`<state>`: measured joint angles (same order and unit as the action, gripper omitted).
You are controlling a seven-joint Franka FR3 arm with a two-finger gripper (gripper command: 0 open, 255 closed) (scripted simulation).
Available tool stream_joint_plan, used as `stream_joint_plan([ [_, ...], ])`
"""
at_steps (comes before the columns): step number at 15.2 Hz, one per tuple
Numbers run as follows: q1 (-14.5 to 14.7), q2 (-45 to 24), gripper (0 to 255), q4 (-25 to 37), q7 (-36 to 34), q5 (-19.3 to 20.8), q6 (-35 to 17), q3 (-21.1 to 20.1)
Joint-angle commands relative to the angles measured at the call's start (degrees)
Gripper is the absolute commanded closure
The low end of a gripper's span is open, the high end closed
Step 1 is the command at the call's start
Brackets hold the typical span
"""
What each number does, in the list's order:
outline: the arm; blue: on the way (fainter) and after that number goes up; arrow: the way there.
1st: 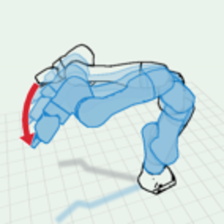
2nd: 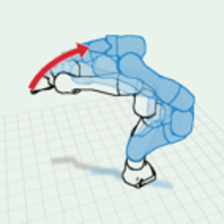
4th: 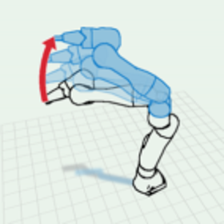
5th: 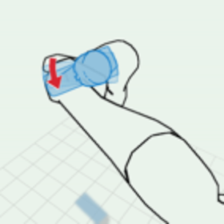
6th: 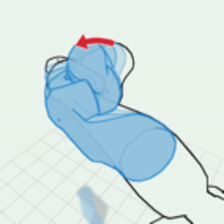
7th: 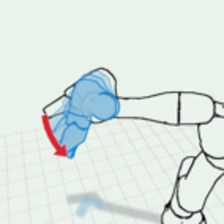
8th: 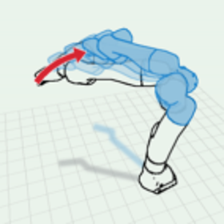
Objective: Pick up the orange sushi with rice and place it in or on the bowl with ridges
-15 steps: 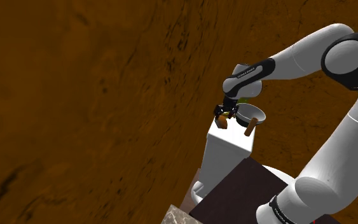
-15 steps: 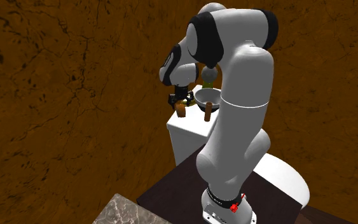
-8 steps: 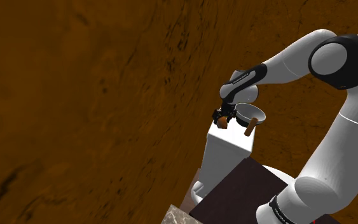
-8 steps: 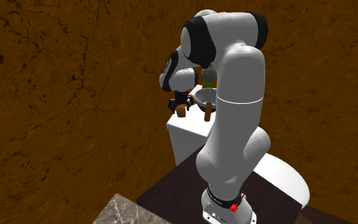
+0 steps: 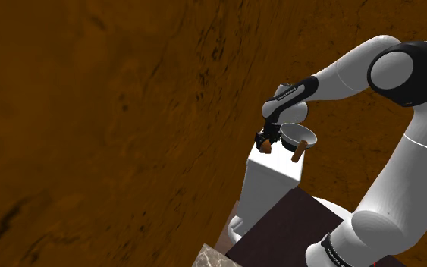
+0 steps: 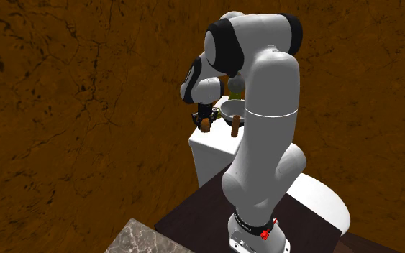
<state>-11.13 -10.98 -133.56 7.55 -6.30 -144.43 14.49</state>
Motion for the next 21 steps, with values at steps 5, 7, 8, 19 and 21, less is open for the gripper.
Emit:
stream_joint_plan([
  [5, 0.0, -0.1, 255, 0.0, 0.0, 0.0, 0.0, 0.0],
  [7, 0.0, -0.1, 255, 0.0, 0.0, 0.0, 0.0, 0.0],
  [8, 0.0, 0.0, 255, 0.0, 0.0, 0.0, 0.0, 0.0],
  [19, 0.5, 6.7, 255, 1.6, -2.4, 3.3, 8.0, 0.8],
  [21, 0.6, 7.8, 255, 2.0, -2.8, 3.8, 9.5, 0.9],
])
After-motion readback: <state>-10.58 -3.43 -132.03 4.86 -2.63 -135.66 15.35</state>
